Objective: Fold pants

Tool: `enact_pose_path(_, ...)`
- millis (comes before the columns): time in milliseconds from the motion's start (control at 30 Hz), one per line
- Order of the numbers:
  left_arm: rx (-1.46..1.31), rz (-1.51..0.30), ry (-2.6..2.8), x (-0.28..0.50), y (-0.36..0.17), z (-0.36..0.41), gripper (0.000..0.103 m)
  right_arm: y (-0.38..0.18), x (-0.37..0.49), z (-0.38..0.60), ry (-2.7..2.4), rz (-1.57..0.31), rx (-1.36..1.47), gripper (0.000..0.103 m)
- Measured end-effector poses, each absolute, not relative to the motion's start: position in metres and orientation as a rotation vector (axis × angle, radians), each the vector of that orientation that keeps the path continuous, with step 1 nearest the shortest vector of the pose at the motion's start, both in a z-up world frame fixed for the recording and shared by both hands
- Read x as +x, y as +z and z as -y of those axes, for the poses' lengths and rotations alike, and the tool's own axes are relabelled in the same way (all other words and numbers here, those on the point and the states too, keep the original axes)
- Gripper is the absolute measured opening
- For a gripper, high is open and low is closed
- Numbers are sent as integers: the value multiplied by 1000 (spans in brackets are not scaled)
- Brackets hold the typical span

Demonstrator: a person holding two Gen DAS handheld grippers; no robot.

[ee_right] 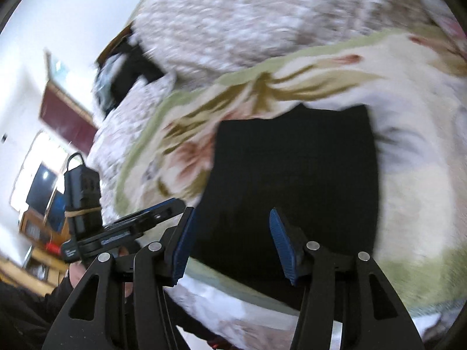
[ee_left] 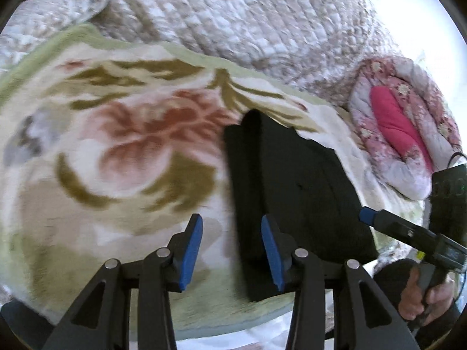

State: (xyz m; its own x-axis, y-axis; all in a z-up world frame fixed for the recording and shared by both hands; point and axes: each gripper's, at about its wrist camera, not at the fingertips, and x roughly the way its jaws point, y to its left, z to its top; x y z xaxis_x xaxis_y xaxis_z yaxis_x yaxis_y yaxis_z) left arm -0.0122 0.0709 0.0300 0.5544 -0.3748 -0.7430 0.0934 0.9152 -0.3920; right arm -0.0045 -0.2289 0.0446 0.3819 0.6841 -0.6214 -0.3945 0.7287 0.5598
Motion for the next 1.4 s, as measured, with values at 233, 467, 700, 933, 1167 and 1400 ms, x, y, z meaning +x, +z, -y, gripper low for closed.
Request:
enact_pose_path(233, -329, -973, -363, -6, 21, -47, 45, 37, -7, 259, 654, -963, 394, 52)
enact_pose_path(467, -347, -938, -392, 2, 21, -46, 45, 34, -8, 267, 643, -966, 416, 52)
enact_pose_path(700, -381, -923, -416, 1, 20, -51, 45, 33, -6, 269, 633, -971, 424, 52)
enact_pose_path(933, -355, -930, -450, -7, 20, -46, 45, 31, -5, 271, 622, -975, 426, 52)
enact_pose_path(1167, -335, -956, -423, -3, 21, -48, 20, 32, -5, 272, 615, -974, 429, 52)
enact_pose_path(1400, -323, -936, -402, -21, 30, -51, 13, 36, -8, 277, 607, -954, 427, 52)
